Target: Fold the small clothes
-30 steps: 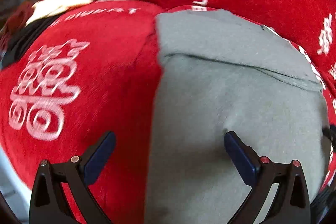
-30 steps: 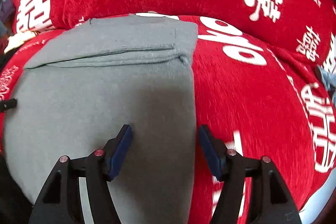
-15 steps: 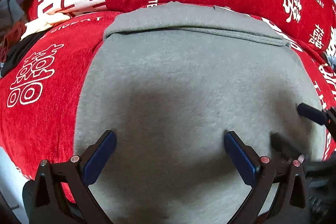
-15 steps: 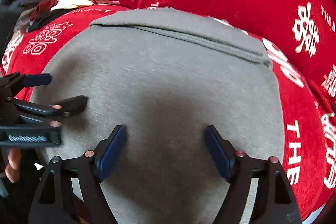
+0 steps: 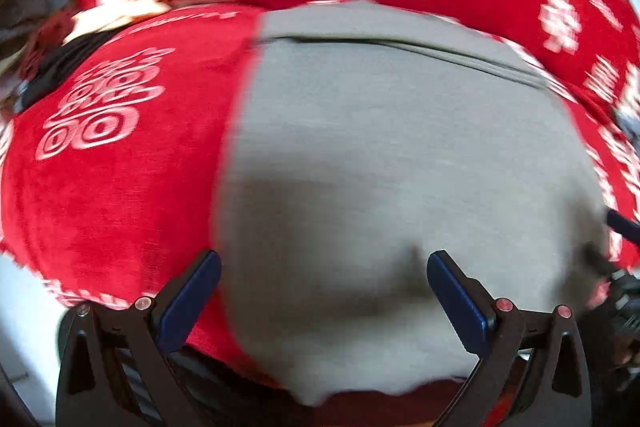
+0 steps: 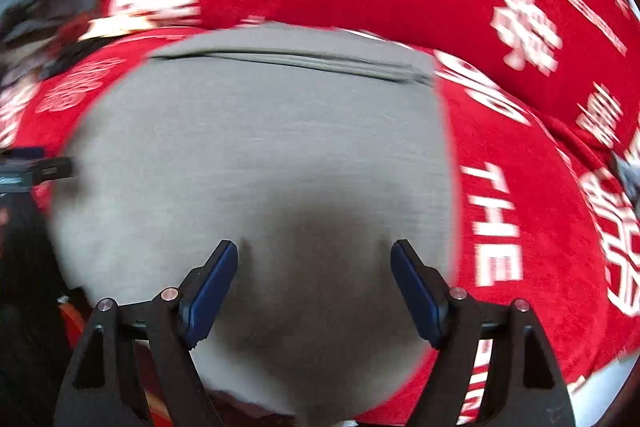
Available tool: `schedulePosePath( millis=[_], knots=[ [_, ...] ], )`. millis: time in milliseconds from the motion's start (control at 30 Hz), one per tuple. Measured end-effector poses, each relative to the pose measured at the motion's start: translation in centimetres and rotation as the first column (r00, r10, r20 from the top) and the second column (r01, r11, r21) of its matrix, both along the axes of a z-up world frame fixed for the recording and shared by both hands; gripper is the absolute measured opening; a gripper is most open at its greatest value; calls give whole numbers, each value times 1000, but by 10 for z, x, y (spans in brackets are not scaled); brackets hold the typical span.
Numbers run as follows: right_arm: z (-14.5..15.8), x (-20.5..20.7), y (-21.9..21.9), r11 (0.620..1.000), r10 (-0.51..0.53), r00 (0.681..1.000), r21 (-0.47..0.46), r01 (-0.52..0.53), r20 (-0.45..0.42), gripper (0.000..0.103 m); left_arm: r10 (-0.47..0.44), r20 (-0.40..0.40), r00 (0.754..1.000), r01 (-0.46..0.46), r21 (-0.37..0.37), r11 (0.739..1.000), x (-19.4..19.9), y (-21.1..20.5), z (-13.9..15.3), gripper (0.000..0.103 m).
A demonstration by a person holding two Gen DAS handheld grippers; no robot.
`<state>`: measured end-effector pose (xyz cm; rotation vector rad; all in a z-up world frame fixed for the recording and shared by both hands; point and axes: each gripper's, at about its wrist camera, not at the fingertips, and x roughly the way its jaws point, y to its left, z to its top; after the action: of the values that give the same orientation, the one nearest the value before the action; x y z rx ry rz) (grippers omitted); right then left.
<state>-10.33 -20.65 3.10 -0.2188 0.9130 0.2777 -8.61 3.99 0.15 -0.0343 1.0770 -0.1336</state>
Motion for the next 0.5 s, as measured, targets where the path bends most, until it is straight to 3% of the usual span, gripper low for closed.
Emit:
schedulePosePath(
  millis=[67, 133, 233, 300, 500],
  knots=[
    [-4, -12, 29, 993, 113, 994, -36, -113, 3, 81, -127, -1, 992, 127, 28, 992, -6, -35, 0, 103],
    [-13, -20, 51, 975, 201, 980, -98, -201, -5, 81, -229, 13, 973, 226, 108, 968, -16, -63, -3, 103],
    [-37, -25, 57, 942, 233, 972, -238, -235, -38, 81, -277, -54, 959, 282, 231, 931, -19, -79, -30, 103],
    [-37, -33, 47, 938, 256, 967, -237, -252, -16, 81, -263, -50, 963, 268, 168, 949, -18, -69, -29, 103],
    [-36, -38, 8, 938, 188, 981, -288, -191, -41, 82, -193, -99, 976, 206, 146, 968, -14, -26, -31, 103]
  ],
)
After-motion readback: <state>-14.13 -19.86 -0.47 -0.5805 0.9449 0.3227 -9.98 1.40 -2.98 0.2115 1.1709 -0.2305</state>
